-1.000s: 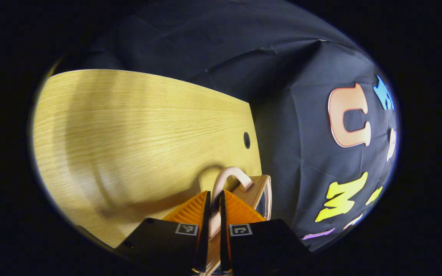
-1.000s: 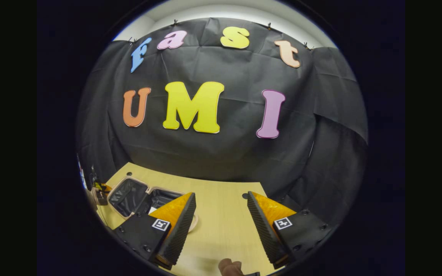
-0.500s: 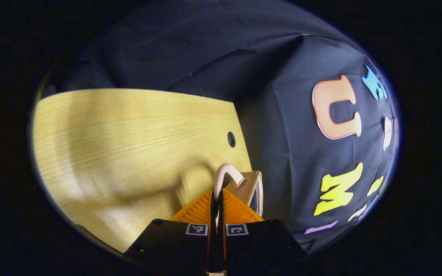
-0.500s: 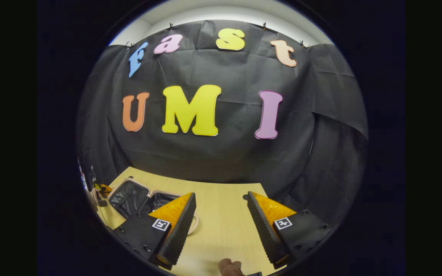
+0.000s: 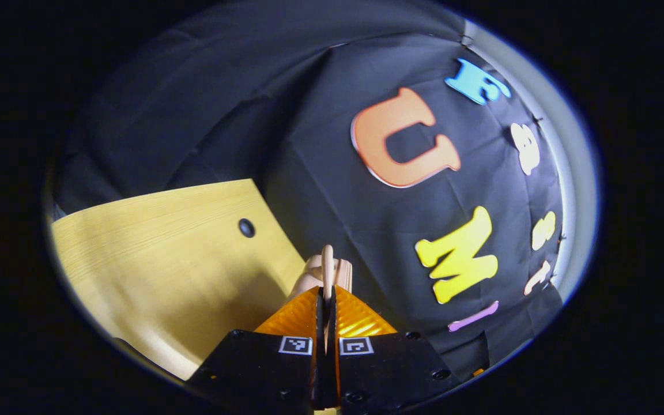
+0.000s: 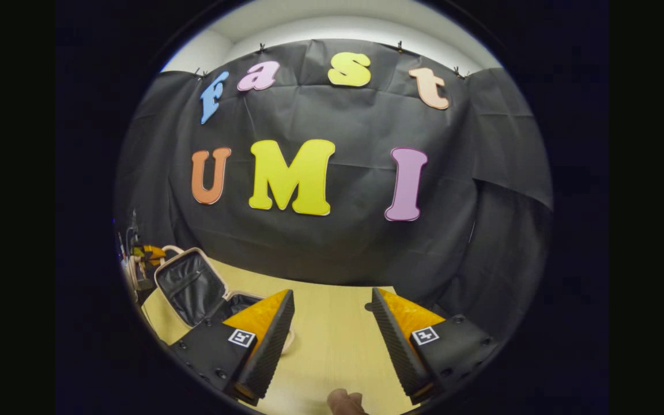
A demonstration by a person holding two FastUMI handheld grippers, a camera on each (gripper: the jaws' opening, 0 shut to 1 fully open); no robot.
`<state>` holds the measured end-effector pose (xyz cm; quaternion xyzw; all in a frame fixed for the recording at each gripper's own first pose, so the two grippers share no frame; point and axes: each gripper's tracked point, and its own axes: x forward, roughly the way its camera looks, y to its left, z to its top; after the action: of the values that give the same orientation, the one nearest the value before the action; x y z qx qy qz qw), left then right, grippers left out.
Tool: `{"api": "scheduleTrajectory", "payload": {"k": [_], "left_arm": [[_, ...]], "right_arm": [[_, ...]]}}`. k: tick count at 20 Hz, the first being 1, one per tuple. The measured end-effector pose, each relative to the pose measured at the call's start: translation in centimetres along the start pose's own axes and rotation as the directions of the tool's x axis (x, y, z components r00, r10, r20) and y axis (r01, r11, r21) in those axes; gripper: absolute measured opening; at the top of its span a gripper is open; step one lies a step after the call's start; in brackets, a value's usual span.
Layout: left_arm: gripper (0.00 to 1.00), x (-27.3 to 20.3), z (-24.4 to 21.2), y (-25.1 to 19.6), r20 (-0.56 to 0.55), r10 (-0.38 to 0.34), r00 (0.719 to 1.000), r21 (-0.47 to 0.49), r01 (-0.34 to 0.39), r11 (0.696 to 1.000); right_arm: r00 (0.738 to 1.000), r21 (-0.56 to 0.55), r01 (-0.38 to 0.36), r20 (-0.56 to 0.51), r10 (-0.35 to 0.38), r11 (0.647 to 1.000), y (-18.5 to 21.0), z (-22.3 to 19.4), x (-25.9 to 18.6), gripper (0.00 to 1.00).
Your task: First open the suitcase, pack the skin care products into it, and then close the suitcase.
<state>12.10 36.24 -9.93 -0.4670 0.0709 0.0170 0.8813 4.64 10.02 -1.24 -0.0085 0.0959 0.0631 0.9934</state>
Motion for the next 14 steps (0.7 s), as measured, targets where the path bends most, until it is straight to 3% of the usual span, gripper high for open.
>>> {"api": "scheduleTrajectory", "payload": {"k": [5,9,14], "left_arm": [[0.03,-0.9,-4.2,-8.8,-0.026,-0.058,0.998,0.189,0.062,0.98],[0.03,-0.9,-9.7,-14.1,-0.083,-0.13,0.988,0.219,0.146,0.965],[0.04,-0.3,-16.1,-17.1,-0.15,-0.147,0.978,0.278,0.184,0.943]], "right_arm": [[1.0,0.015,-0.024,0.019,0.024,1.0,-2.6,0.0,-1.2,0.8],[0.999,0.025,-0.029,0.03,0.028,0.999,-5.6,0.5,-2.1,0.8],[0.999,0.029,-0.031,0.02,0.03,0.999,-8.4,-0.2,-2.3,0.8]]}}
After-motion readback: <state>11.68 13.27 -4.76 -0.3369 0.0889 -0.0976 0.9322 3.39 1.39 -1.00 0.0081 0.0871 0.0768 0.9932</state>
